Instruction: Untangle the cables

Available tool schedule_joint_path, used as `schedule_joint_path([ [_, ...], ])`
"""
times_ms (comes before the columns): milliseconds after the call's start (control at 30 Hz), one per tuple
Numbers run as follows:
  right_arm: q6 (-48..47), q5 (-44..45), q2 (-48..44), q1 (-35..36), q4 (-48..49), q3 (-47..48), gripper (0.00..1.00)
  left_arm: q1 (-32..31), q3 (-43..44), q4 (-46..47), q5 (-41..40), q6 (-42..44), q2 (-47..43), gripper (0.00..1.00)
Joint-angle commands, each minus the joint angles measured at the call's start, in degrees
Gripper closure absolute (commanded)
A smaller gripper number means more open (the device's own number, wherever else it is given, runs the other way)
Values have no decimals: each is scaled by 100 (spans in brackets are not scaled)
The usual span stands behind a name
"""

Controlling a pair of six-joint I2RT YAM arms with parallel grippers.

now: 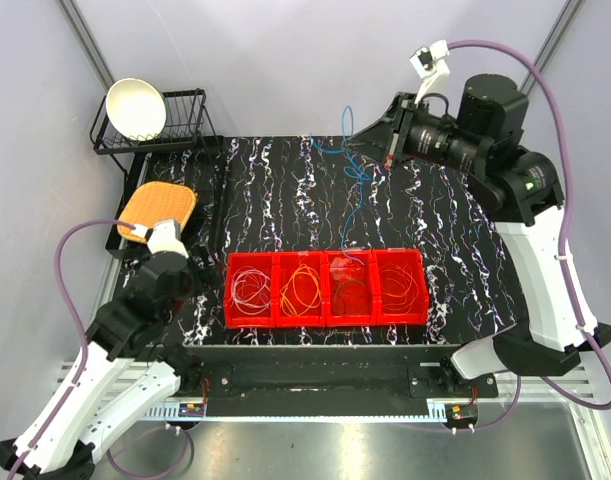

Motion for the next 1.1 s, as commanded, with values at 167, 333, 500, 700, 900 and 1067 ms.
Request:
schedule_joint_path([
  [167, 630, -975, -467, 102, 1195, -1073, 100, -20, -165, 42, -115, -302, -312, 13],
  [333, 621, -1204, -397, 453, 1266, -1188, 100, -12, -147, 51, -132, -302, -206, 14],
  [500, 595, -1257, -379, 788, 1415, -1416, 100, -12, -156, 33, -141, -311, -223, 14],
  [700, 630, -1151, -344, 1191, 1661, -1917, 100, -12, -165, 33, -185, -328, -276, 15],
  [900, 665, -1046, -344, 1430, 1846, -2304, 100, -12, -156, 33, -176, -328, -241, 15],
  [1067, 665, -993, -388, 1474, 2030, -2777, 100, -12, -165, 42, -185, -337, -241, 15],
])
